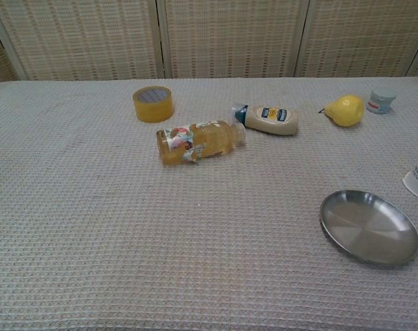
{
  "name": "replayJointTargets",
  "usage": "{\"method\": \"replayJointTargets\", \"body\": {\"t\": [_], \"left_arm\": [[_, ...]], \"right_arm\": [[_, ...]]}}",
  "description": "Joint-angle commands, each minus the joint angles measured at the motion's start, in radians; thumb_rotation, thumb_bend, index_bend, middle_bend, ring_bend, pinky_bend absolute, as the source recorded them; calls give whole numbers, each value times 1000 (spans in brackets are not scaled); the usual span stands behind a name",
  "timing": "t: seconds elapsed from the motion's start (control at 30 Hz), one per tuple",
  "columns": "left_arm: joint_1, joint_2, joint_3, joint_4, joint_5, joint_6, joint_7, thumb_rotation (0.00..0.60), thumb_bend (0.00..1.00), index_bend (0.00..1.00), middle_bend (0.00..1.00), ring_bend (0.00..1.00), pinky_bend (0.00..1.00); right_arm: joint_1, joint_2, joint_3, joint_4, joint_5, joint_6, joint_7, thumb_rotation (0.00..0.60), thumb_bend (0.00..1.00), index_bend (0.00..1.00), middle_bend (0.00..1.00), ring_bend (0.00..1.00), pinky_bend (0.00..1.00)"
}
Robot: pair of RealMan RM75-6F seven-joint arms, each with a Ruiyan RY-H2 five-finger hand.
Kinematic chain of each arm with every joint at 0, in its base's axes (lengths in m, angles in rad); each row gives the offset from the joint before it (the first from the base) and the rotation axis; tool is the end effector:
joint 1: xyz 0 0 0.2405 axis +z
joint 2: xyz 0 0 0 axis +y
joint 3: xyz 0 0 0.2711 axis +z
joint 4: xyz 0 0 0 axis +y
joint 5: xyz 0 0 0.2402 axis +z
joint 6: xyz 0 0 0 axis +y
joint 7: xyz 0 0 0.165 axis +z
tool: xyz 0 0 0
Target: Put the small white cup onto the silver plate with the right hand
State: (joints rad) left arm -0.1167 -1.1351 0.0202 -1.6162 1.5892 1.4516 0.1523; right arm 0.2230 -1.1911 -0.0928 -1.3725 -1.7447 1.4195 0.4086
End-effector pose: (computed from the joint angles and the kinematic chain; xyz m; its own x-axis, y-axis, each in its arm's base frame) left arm -0.3224 0.1974 0.1105 0.5268 0.0738 0.8468 0.8463 -0.1378 -0.5145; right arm -0.3388 -0.2156 0.0908 0.2398 -0.2463 0.9391 -0.9413 -0.2959 0.1627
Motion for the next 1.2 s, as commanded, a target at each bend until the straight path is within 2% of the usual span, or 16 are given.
{"method": "replayJointTargets", "body": {"t": [0.03, 0.33, 0.4, 0.47, 0.57, 0.67, 0.83, 0.97, 1.03, 1.2], "left_arm": [[1, 1, 3, -2, 9, 5, 0, 600, 514, 342, 392, 351, 313], [3, 5, 0, -1, 10, 14, -16, 600, 515, 350, 394, 351, 313], [3, 6, -2, 2, 4, 14, -24, 600, 514, 352, 395, 351, 313], [3, 10, -3, 0, -2, 9, -34, 600, 513, 353, 396, 350, 313], [3, 17, 1, -6, 4, 9, -46, 600, 514, 359, 398, 351, 313], [6, 24, 5, -9, 10, 15, -52, 600, 514, 360, 400, 351, 313], [11, 28, 1, -18, 7, 25, -51, 600, 514, 362, 402, 351, 313], [9, 26, 3, -19, 7, 19, -41, 600, 514, 363, 403, 350, 313], [8, 26, 5, -20, 5, 12, -40, 600, 514, 363, 403, 350, 313], [8, 31, 3, -24, -5, 5, -45, 600, 515, 363, 403, 351, 313]], "right_arm": [[-15, -24, 23, 0, 46, -4, -72, 600, 174, 143, 186, 83, 417], [-25, -22, 19, -28, 45, 1, -128, 600, 178, 154, 186, 83, 417], [-29, -34, 24, -16, 35, 21, -152, 600, 221, 188, 192, 91, 418], [-37, -70, 42, 36, 16, 71, -212, 600, 274, 243, 245, 139, 438], [-43, -104, 51, 99, -17, 117, -305, 600, 304, 358, 363, 265, 534], [-38, -93, 46, 91, -41, 124, -357, 600, 304, 410, 446, 365, 624], [-23, -33, 37, 11, -20, 45, -470, 600, 302, 423, 542, 461, 722], [-12, 28, 37, -95, 72, -80, -590, 600, 173, 310, 562, 479, 738], [-10, 43, 37, -127, 105, -116, -623, 600, 143, 267, 569, 486, 748], [-5, 41, 33, -136, 153, -174, -624, 600, 142, 306, 642, 569, 837]]}}
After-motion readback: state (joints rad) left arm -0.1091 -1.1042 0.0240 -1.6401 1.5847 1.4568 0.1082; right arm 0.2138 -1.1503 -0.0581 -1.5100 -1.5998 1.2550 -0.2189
